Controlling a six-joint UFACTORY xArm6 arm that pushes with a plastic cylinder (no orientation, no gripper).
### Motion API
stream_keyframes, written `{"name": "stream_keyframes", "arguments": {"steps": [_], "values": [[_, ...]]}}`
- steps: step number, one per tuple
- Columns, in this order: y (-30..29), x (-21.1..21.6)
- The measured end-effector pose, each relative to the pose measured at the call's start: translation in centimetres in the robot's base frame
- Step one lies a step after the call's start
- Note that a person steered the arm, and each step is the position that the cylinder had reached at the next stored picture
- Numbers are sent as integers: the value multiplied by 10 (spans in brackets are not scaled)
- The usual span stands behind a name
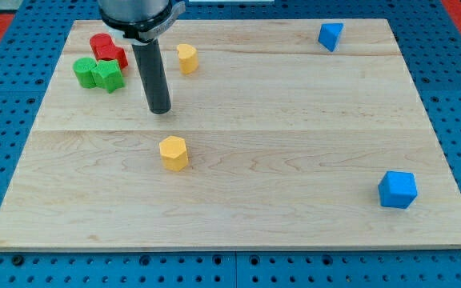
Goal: Move the yellow heart closer to the blue triangle
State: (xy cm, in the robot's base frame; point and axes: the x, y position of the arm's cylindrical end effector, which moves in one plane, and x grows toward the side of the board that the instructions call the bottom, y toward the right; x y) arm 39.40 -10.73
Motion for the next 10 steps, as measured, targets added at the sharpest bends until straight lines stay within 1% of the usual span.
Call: {"name": "stream_keyframes", "arguments": {"steps": [1, 2, 3, 5, 6, 10], "values": [[-17, -32], [-19, -56], [-17, -66], [18, -110], [41, -118], [172, -118]]}}
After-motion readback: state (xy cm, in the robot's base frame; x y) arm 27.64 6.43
